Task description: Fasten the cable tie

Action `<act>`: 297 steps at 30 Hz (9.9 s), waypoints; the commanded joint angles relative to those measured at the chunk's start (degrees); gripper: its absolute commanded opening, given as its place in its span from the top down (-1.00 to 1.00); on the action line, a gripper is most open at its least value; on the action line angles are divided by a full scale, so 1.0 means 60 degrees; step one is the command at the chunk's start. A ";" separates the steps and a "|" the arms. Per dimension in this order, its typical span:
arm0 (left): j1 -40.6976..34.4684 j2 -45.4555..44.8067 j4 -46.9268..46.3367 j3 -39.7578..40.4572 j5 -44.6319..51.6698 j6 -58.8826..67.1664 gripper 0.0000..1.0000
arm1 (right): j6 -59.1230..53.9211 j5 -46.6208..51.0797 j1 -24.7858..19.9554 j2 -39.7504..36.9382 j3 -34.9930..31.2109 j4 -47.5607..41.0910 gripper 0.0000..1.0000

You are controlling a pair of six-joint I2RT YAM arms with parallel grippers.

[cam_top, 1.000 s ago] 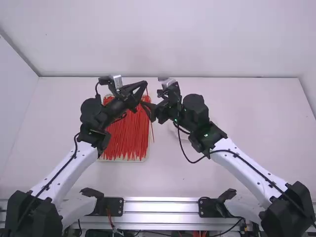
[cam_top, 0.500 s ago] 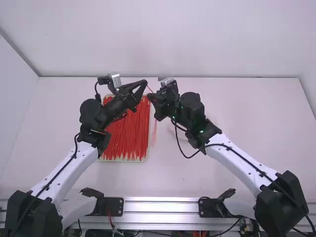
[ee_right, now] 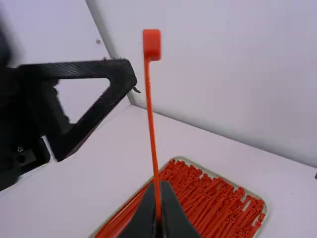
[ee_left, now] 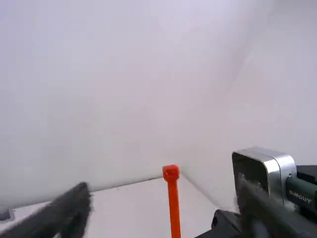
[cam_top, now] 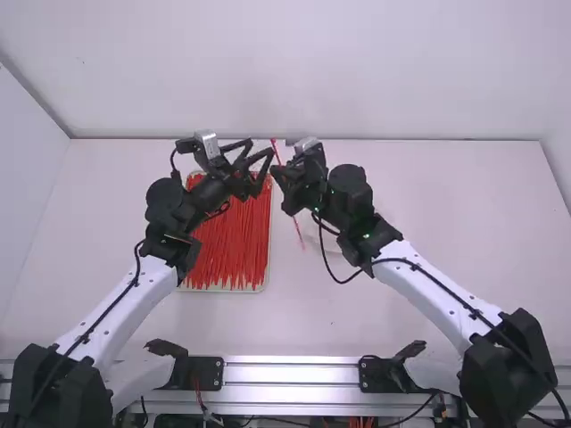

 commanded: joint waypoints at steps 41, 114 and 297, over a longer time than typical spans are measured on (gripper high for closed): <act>0.0299 0.3778 -0.0248 0.7512 1.0251 -0.0270 -0.79 | 0.3158 -0.7304 -0.2798 -0.0321 0.0302 0.6907 1.00; 0.1701 0.3825 -0.3242 0.7792 0.7049 -0.0940 0.96 | -0.2222 -0.9435 -0.3155 -0.0266 0.0299 0.7133 -0.97; 0.0838 0.6572 -0.6823 0.9781 0.8091 0.5490 0.96 | 0.5133 -0.5956 -0.2473 -0.0270 -0.0164 0.5657 1.00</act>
